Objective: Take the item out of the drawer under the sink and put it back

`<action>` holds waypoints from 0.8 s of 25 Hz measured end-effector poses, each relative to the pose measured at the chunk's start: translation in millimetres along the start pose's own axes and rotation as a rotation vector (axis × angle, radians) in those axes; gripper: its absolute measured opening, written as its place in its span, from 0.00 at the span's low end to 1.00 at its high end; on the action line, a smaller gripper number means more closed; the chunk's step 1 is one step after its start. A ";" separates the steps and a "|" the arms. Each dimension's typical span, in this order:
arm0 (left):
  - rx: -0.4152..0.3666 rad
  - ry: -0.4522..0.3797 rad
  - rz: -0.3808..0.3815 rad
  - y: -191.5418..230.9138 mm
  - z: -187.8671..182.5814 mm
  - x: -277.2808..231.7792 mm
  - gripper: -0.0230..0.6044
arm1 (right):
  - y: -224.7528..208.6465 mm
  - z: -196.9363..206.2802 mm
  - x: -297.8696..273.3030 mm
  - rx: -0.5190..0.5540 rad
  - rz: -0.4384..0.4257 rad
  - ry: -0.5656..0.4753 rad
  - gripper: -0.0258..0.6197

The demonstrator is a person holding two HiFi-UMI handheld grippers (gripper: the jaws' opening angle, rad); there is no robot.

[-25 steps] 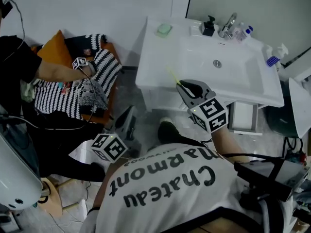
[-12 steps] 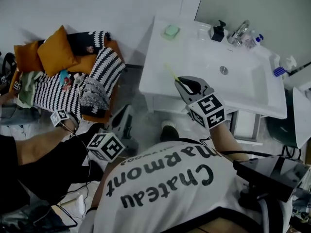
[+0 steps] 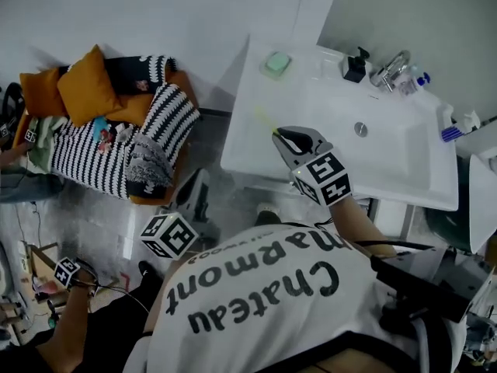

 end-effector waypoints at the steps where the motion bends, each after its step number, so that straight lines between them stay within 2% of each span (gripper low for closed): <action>1: 0.002 -0.002 -0.004 0.8 -1.3 -4.1 0.05 | -3.0 1.5 -4.5 0.003 -0.009 0.007 0.11; 8: 0.014 -0.023 -0.047 5.6 -10.8 -25.0 0.05 | -18.4 22.1 -36.0 0.052 -0.057 0.067 0.12; 14: 0.038 -0.037 -0.087 12.6 -13.3 -34.6 0.05 | -27.1 36.1 -58.9 0.045 -0.106 0.094 0.11; 20: 0.053 -0.053 -0.121 16.9 -17.7 -43.9 0.05 | -39.3 54.6 -78.0 0.030 -0.118 0.133 0.11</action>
Point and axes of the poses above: the fingertips, and each gripper's own axes: x backward along the fingers, y to its left, z out of its underside, the point moved 8 cm from there along x, backward along the fingers, and after that the axes turned 13 degrees about x, right-handed, at the moved point
